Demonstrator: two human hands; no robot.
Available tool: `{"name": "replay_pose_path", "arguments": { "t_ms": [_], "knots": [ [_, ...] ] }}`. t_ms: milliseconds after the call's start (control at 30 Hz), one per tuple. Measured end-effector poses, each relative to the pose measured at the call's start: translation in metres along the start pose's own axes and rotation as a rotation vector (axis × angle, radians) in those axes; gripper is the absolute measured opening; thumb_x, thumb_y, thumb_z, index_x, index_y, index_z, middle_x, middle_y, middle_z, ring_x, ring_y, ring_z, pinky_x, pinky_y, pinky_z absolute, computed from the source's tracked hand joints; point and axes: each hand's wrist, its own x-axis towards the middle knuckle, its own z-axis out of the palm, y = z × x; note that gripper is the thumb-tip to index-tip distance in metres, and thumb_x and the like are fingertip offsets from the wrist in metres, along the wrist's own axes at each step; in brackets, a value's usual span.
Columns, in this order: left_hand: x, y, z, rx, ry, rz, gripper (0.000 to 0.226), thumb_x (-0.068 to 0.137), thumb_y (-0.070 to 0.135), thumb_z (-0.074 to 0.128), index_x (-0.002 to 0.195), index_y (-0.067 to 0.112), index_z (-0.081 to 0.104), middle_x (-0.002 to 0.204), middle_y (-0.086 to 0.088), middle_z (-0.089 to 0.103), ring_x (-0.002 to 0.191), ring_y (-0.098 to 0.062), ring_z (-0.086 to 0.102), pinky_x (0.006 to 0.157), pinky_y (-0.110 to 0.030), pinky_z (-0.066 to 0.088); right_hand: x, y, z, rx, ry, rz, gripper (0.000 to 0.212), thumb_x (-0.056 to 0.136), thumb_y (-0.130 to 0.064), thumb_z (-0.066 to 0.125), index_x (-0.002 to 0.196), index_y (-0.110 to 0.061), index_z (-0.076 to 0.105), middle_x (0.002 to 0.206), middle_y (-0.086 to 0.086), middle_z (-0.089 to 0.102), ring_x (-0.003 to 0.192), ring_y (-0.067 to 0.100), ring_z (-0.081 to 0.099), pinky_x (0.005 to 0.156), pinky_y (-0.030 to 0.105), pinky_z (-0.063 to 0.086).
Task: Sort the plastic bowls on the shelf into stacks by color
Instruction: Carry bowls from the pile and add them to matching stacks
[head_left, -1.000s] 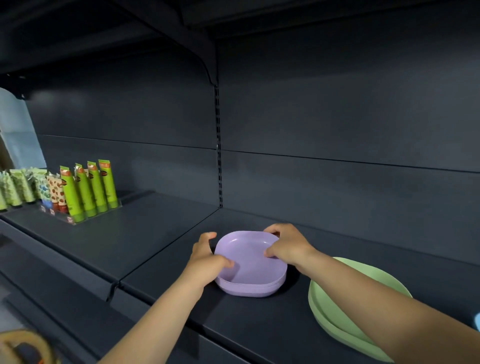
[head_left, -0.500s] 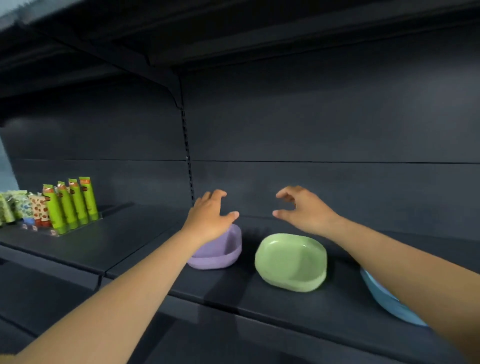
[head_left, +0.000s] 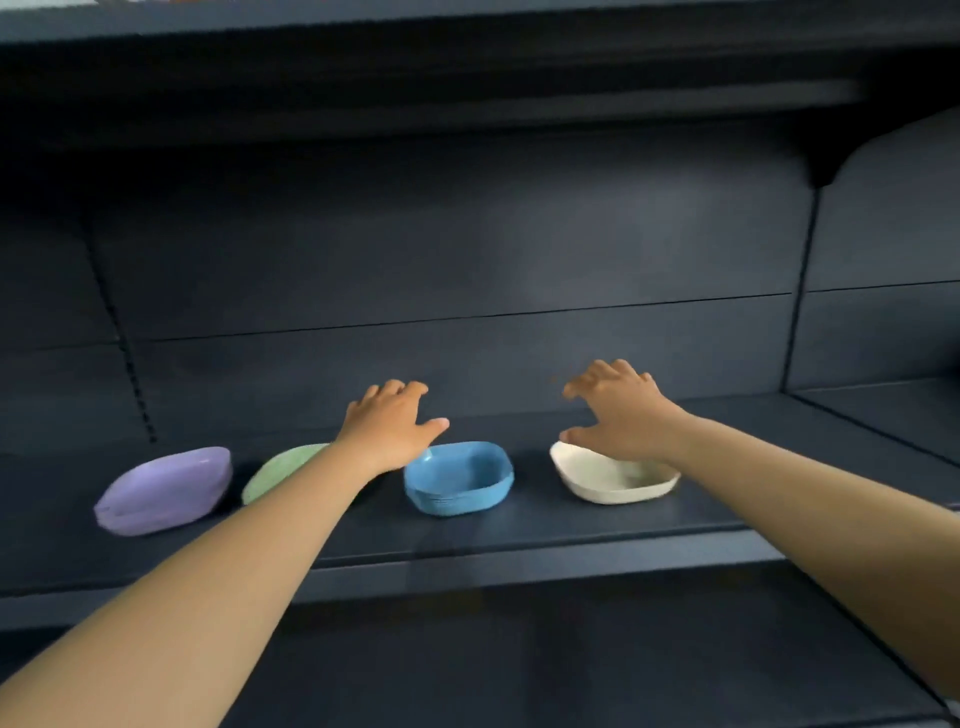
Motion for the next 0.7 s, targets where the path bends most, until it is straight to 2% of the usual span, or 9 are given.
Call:
{"name": "replay_pose_path", "arguments": {
  "t_ms": [333,533,700],
  "knots": [
    [0.015,0.282,0.021,-0.153,0.042,0.174,0.057,0.094,0.049,0.043,0.143,0.023,0.031,0.149,-0.001,0.033,0.138,-0.023,0.027,0.107,-0.039,0.026,-0.116,0.247,-0.056,-0.042,0.037,0.166,0.059,0.086,-0.051,0.058,0.136,-0.025,0.043,0.135,0.002,0.040,0.130,0.025,0.030,0.105,0.040,0.028],
    [0.020,0.457,0.055,-0.198,-0.008,0.231,0.058,0.094,0.050,0.041,0.143,0.022,0.030,0.150,-0.003,0.032,0.137,-0.025,0.028,0.107,-0.040,0.028,-0.180,0.399,-0.084,-0.075,0.037,0.222,0.059,0.085,-0.051,0.059,0.135,-0.025,0.044,0.136,0.002,0.040,0.131,0.026,0.030,0.104,0.041,0.029],
    [0.018,0.573,0.077,-0.240,-0.066,0.279,0.058,0.095,0.050,0.040,0.144,0.022,0.028,0.150,-0.004,0.031,0.138,-0.026,0.028,0.108,-0.041,0.027,-0.224,0.498,-0.097,-0.096,0.042,0.268,0.058,0.083,-0.051,0.060,0.133,-0.026,0.046,0.134,0.002,0.043,0.129,0.026,0.033,0.104,0.040,0.031]
  ]
}}
